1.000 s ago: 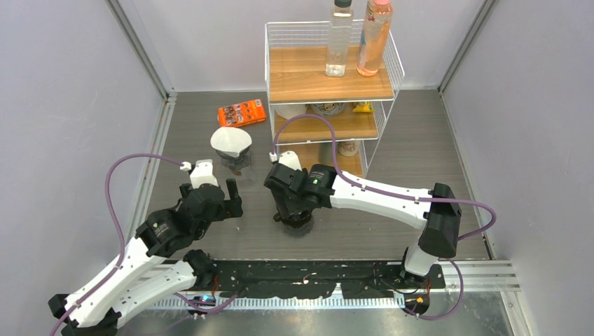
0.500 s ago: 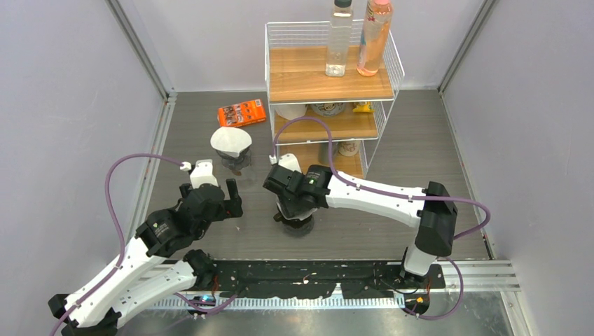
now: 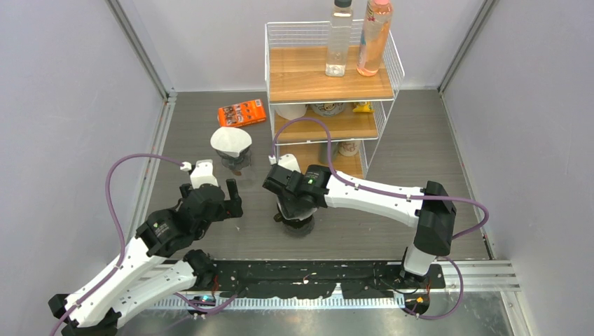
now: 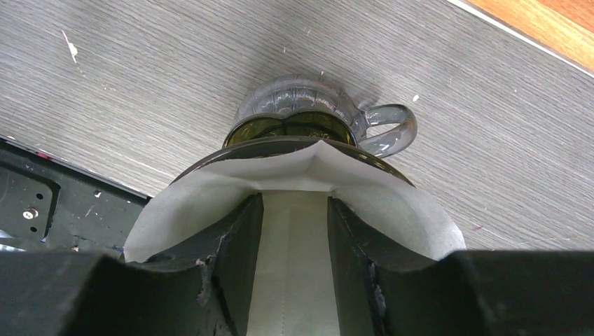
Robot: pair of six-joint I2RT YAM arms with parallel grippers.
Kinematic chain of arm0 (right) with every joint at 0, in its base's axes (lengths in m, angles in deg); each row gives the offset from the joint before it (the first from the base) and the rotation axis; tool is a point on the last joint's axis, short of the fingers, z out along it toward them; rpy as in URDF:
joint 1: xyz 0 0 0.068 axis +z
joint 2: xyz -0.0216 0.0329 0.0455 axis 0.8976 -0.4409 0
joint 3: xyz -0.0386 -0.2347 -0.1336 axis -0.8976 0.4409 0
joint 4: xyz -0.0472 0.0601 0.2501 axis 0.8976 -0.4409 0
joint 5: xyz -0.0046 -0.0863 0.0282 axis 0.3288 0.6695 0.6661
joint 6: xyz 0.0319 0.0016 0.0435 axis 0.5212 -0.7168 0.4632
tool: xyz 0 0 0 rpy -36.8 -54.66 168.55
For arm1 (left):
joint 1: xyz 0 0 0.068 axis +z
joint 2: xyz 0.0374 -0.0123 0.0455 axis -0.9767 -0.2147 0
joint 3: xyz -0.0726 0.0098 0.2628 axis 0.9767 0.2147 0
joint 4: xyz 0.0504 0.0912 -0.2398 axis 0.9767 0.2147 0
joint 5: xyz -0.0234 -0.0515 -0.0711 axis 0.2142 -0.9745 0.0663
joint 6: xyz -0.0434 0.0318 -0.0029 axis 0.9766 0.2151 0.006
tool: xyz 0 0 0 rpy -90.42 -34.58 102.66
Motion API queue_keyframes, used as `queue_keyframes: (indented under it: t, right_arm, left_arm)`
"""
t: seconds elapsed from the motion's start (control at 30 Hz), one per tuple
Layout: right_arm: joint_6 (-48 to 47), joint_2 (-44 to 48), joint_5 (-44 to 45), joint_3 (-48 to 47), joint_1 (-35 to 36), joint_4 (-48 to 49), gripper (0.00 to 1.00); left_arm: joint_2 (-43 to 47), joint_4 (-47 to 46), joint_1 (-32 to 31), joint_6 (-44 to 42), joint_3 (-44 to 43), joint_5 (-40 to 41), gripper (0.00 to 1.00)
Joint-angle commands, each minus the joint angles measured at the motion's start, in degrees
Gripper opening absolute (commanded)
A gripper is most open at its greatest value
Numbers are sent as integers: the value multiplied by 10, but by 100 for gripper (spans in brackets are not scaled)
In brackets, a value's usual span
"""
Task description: Place the coffee filter in the dripper
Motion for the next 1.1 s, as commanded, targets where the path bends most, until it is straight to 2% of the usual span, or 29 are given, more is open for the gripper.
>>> queue_keyframes:
  t: [0.0, 0.17, 0.53, 0.7, 0.8, 0.9, 0.97, 1.07]
  right_arm:
    - [-8, -3, 10, -17, -2, -17, 47]
    - [-23, 17, 42, -52, -2, -38, 47]
    - [-42, 53, 49, -104, -2, -51, 52]
    - [-41, 100, 91, -113, -3, -60, 59]
    - [-53, 154, 121, -98, -10, -56, 67]
    - [-60, 213, 140, -51, -46, -31, 84]
    - [-59, 266, 133, 6, -100, -4, 99]
    - [-62, 366, 106, 114, -213, 32, 96]
  left_arm:
    - [4, -15, 3, -1, -1, 11, 100]
    - [3, -17, 2, -3, -3, -1, 99]
    - [3, -14, 3, -6, -8, -5, 100]
    - [6, -12, 3, -5, -12, -2, 100]
    - [10, -5, 2, 0, -14, 9, 100]
    - [14, 9, 4, 13, -11, 30, 99]
    - [18, 17, 8, 23, -9, 41, 100]
    - [29, 12, 17, 28, 5, 56, 100]
